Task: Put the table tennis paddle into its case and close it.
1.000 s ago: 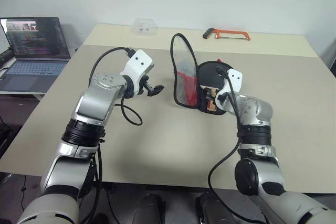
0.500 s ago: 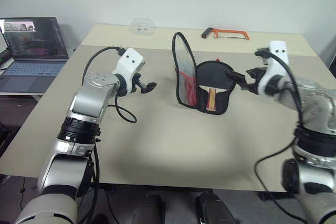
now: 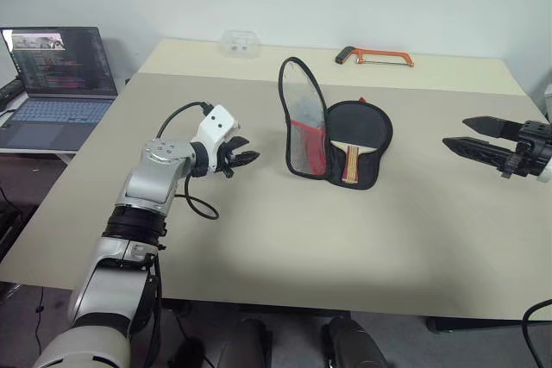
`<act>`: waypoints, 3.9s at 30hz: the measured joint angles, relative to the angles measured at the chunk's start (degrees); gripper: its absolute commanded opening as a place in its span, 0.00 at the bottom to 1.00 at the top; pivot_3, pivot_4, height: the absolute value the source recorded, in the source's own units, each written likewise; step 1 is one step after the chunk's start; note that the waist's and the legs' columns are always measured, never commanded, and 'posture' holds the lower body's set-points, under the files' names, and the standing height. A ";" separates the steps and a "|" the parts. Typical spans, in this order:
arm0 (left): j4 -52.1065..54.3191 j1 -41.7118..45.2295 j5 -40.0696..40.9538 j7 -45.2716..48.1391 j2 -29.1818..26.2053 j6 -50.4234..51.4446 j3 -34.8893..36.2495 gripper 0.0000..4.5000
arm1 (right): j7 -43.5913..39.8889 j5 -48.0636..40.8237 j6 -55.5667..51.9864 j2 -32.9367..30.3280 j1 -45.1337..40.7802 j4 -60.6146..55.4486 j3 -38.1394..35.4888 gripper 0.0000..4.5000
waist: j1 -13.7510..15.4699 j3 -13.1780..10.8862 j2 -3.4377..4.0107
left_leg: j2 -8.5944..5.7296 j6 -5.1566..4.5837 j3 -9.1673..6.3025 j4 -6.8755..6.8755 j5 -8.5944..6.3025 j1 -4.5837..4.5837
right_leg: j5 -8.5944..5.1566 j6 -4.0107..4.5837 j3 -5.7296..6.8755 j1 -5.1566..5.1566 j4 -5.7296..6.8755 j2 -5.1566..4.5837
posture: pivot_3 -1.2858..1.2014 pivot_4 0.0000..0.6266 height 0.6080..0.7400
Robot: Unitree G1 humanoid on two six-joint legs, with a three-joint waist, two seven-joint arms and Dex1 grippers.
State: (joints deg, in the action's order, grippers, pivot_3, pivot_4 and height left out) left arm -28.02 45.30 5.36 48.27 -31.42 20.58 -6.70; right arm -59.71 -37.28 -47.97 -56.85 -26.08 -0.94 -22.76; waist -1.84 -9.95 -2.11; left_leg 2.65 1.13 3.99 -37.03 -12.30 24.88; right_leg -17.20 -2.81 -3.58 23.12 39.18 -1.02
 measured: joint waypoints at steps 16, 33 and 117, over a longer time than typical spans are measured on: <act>3.79 1.05 3.70 1.73 11.84 0.35 0.19 0.01 | -3.87 -3.52 2.85 -1.04 6.62 -10.02 0.74 1.00 | 0.49 0.00 0.00 | 0.01 0.01 -0.13 -0.05 0.00 0.10 | 0.00 -0.01 0.08 -0.05 -0.06 -0.06 | 0.52 0.24 1.00; -25.16 21.69 -5.54 -22.47 38.68 -8.17 -3.59 0.01 | 2.16 -5.68 0.76 -1.98 12.99 -18.43 -8.31 1.00 | 0.77 -0.01 -0.03 | -0.41 -0.01 -0.32 -0.03 -0.01 0.05 | 0.00 -0.04 0.06 -0.20 -0.19 -0.04 | 0.52 0.24 1.00; 34.63 -5.55 17.10 21.13 -18.30 16.19 1.45 0.98 | 73.54 -26.02 -9.38 51.23 -5.44 8.49 -0.13 1.00 | -1.48 0.25 0.31 | 0.09 0.17 -0.43 0.00 0.30 -0.14 | -0.05 0.18 0.00 0.06 0.72 0.13 | 0.52 0.24 1.00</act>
State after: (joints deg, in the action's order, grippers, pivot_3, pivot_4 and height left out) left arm 6.62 39.75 22.47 69.41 -49.72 36.77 -5.25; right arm 13.82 -63.30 -57.35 -5.62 -31.53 7.55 -22.89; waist -3.31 -9.70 -1.80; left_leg 2.74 1.30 3.55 -37.04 -12.00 24.73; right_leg -17.25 -2.63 -3.58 23.18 39.91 -0.88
